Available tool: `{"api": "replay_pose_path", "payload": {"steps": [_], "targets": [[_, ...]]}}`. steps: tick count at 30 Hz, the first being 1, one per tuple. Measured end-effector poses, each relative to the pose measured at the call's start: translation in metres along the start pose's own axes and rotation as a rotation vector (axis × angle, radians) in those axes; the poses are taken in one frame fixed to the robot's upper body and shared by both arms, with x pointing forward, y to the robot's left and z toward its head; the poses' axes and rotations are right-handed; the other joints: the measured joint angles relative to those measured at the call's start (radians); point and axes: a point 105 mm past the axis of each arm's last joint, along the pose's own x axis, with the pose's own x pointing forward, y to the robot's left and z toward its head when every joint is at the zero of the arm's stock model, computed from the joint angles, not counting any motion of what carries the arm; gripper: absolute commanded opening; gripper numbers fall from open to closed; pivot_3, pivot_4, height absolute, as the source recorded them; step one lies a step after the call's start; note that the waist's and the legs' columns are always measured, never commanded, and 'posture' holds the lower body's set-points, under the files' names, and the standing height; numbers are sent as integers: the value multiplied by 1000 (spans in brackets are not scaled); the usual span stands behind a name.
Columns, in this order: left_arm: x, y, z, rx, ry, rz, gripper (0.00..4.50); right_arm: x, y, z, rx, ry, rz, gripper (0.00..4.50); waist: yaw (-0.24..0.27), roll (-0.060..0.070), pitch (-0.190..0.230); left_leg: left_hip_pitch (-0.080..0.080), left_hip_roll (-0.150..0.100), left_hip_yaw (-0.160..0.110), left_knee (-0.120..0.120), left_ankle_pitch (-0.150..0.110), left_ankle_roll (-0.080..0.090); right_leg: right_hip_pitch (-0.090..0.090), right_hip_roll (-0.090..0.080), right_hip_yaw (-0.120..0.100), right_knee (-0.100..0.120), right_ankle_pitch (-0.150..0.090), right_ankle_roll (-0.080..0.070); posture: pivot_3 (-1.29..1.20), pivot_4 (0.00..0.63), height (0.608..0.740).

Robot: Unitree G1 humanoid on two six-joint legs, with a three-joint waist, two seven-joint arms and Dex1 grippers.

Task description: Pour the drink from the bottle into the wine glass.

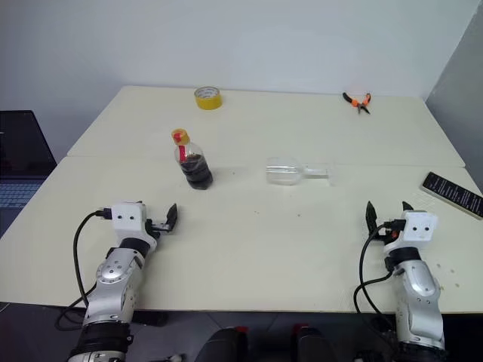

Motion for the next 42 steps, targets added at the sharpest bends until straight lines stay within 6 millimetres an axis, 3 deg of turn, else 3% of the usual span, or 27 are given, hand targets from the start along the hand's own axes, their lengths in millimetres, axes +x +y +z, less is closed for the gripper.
{"api": "replay_pose_path", "payload": {"steps": [9,14,19,22,27,31,42], "targets": [[0,-8,3,10,-18,-58,4458,-2,13,-4,-26,18,75,4500,0,0,0,0,0,0,0,0,0,0,0,0,0,0,0,0,150,740],[-5,-20,11,-39,-46,-169,4458,-9,44,14,-46,-15,270,4500,0,0,0,0,0,0,0,0,0,0,0,0,0,0,0,0,150,740],[-4,-29,21,-40,-58,-196,4458,-26,89,35,-40,14,585,4500,0,0,0,0,0,-1,0,0,0,1,0,-1,-1,0,0,0,150,740],[0,-34,27,-55,-64,-200,4458,-33,104,40,-40,33,689,4500,1,-1,0,0,0,-2,1,0,0,1,0,-1,-2,0,0,0,150,740],[4,-39,31,-31,-60,-216,4458,-39,113,40,-54,81,785,4500,1,-1,0,0,0,-2,1,0,0,1,0,-1,-2,0,0,0,150,740],[6,-51,34,1,-59,-275,4458,-38,123,54,-59,44,851,4500,1,-1,0,0,0,-2,0,0,0,1,0,-1,-2,0,0,0,150,740],[22,-47,41,9,-101,-225,4458,-41,125,51,-54,56,860,4500,1,-1,1,-1,0,-2,1,0,0,1,0,-1,-2,0,0,0,150,740]]}}
